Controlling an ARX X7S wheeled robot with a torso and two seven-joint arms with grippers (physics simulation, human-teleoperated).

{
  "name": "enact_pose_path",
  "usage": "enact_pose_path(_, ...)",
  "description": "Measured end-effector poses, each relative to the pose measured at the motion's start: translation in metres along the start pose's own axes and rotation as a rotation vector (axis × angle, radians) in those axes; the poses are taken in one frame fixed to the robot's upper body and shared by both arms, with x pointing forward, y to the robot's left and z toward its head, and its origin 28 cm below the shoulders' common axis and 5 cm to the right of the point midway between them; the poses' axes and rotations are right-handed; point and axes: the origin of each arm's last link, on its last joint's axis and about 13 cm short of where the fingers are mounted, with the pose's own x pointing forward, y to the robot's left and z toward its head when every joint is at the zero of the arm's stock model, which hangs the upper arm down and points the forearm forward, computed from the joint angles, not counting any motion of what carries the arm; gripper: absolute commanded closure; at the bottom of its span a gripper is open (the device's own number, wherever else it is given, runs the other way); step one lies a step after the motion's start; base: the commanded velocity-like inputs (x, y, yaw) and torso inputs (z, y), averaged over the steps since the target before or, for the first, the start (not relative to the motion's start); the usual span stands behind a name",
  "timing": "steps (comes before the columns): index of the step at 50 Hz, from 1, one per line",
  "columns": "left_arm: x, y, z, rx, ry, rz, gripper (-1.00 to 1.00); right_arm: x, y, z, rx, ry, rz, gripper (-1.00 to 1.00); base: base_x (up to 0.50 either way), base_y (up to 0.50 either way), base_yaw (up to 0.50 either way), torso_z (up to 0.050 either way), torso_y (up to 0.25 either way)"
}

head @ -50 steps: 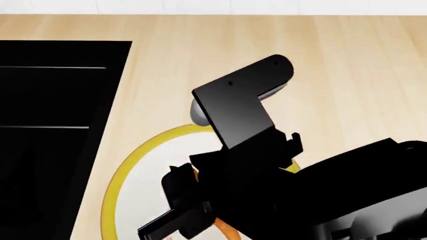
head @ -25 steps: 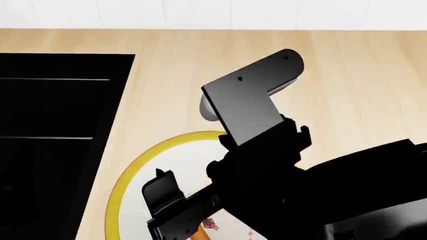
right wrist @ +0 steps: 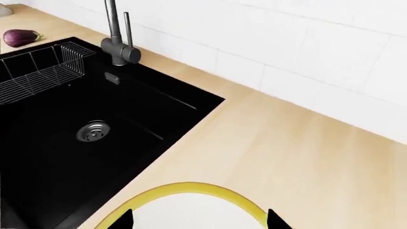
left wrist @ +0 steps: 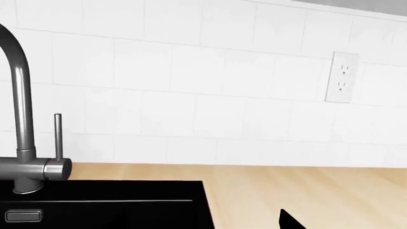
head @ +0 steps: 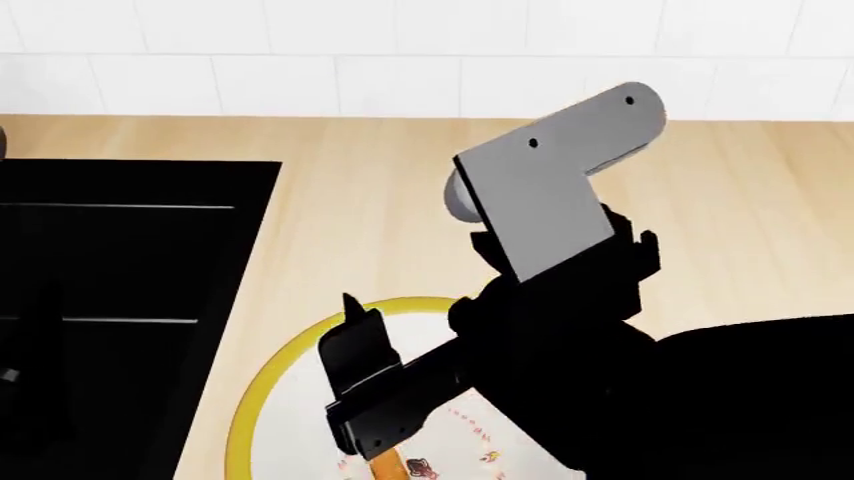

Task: There is a mixed pile of frozen fruits and vegetables on the counter. Locate all the frozen vegetables and place the items in a bowl on the counter. Take all the frozen fruits and defrost them in a running sink.

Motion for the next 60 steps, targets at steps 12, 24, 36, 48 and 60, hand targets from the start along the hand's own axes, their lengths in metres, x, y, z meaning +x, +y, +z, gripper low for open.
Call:
enact_pose_path(12, 0.000, 0.000, 0.000, -0.001, -0.006, 0.003, -1.00, -0.003, -0.019, -0.022, 0.018, -0.202, -0.232, -1.00, 0.00, 0.00, 0.00, 0.000, 0.227)
enact_pose_path(24, -0.001, 0.000, 0.001, 0.004, -0.013, 0.011, -1.00, -0.030, -0.039, -0.038, 0.031, -0.337, -0.478, -1.00, 0.00, 0.00, 0.00, 0.000, 0.161)
enact_pose_path(36, 0.001, 0.002, 0.003, -0.004, -0.023, 0.056, -1.00, -0.053, -0.042, -0.066, 0.054, -0.366, -0.631, -1.00, 0.00, 0.00, 0.00, 0.000, 0.064)
enact_pose_path(48, 0.005, 0.006, 0.003, -0.023, 0.004, 0.141, -1.00, -0.058, -0.028, -0.089, 0.067, -0.400, -0.677, -1.00, 0.00, 0.00, 0.00, 0.000, 0.000)
enact_pose_path(60, 0.004, 0.007, 0.005, -0.020, 0.011, 0.157, -1.00, -0.056, -0.023, -0.099, 0.037, -0.394, -0.690, -1.00, 0.00, 0.15, 0.00, 0.000, 0.000)
